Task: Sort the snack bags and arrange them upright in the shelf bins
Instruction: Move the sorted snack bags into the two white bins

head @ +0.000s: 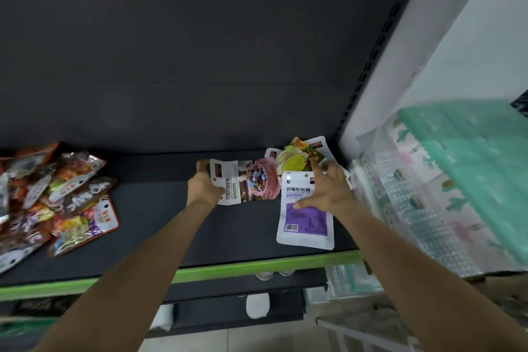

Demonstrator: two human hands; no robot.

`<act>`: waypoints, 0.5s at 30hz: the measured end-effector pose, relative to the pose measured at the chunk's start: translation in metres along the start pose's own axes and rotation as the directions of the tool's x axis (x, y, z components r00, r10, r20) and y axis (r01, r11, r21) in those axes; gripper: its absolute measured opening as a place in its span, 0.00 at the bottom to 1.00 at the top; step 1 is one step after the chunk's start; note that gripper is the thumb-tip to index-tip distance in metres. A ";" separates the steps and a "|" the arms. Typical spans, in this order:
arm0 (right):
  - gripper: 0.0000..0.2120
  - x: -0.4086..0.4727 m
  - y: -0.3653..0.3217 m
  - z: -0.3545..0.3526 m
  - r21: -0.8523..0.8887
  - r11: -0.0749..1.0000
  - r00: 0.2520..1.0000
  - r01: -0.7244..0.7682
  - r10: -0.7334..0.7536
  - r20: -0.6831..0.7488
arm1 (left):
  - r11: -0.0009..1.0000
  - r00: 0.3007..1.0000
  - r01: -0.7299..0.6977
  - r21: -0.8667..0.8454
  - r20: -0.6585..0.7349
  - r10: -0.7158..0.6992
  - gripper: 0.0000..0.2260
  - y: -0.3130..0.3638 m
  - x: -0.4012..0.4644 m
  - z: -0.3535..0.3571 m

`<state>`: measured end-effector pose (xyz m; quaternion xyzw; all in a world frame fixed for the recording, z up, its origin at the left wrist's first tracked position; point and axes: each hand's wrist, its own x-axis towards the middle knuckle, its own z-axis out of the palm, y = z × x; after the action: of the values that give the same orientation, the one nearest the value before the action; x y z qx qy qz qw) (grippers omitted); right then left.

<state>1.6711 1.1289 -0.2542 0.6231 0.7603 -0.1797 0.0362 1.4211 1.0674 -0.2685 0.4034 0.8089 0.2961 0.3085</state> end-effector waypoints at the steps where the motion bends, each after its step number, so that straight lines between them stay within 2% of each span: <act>1: 0.58 0.002 0.000 0.001 0.014 1.000 1.000 0.009 -0.009 -0.024 | 0.998 1.000 -0.002 -0.057 -0.010 0.002 0.27 0.001 -0.004 -0.003; 5: 0.44 0.009 0.002 0.001 0.062 0.998 0.994 0.031 -0.024 -0.106 | 0.985 0.988 -0.103 -0.137 -0.130 0.085 0.17 0.007 -0.020 -0.022; 8: 0.46 0.014 0.004 0.003 0.070 0.997 0.993 0.011 -0.003 -0.115 | 0.956 0.955 -0.262 -0.132 -0.180 0.237 0.12 0.022 -0.032 -0.032; 11: 0.53 0.014 0.001 0.005 -0.030 0.999 0.996 -0.034 0.031 -0.079 | 0.920 0.906 -0.390 -0.045 -0.196 0.375 0.09 0.043 -0.036 -0.035; 15: 0.46 0.009 -0.008 -0.006 -0.096 0.994 0.989 -0.054 0.040 -0.143 | 0.902 0.879 -0.427 0.069 -0.203 0.432 0.08 0.058 -0.038 -0.036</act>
<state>1.6628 1.1378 -0.2496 0.6493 0.7542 -0.0962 0.0175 1.4403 1.0568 -0.1939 0.5419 0.7309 0.3898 0.1423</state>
